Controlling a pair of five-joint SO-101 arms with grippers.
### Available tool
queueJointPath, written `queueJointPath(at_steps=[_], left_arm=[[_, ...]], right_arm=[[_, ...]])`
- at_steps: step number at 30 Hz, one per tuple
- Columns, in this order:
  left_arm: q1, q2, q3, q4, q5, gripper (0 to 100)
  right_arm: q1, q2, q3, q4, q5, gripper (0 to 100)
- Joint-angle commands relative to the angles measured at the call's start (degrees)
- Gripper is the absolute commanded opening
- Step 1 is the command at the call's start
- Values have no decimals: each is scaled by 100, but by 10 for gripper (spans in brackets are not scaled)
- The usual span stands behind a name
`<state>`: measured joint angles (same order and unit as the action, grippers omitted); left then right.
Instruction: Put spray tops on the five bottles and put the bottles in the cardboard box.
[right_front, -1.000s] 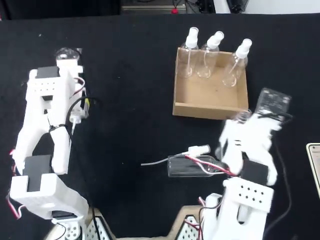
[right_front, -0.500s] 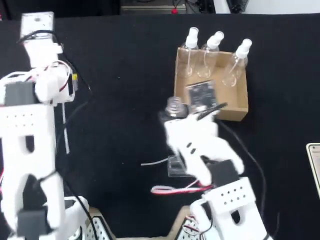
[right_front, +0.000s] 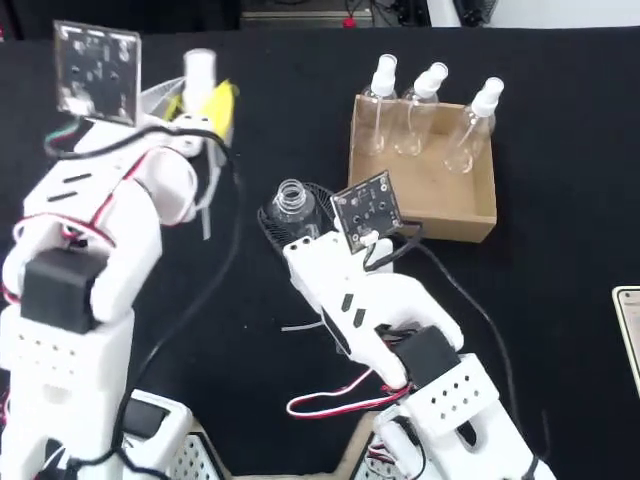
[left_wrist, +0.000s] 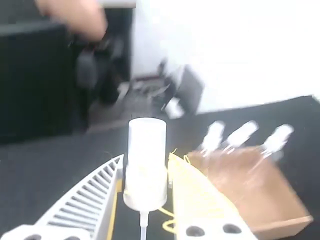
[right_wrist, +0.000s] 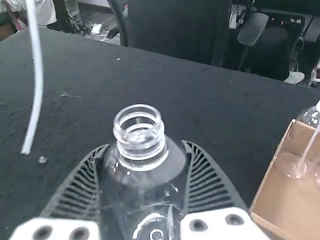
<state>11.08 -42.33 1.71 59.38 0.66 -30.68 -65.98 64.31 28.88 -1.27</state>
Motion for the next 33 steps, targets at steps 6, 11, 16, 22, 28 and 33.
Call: queueJointPath(at_steps=[6,11,16,22,28,33], left_arm=[[901,-484,-57,-1336,62,61],[1332,-545,-57,-1793,62,61],[1481,-492,75,-1802,62,61],[1464,-554,980,-2462,62,61],[1437,-554,1481,-2822,202,61],[1235,-563,1613,-2787,686,61]], right_arm=[[-79,-145,145,-202,-44,15],[-79,-145,224,-202,-44,15],[-79,-145,233,-202,-44,15],[-79,-145,207,-202,-44,15],[-79,-145,207,-202,-44,15],[-79,-145,224,-202,-44,15]])
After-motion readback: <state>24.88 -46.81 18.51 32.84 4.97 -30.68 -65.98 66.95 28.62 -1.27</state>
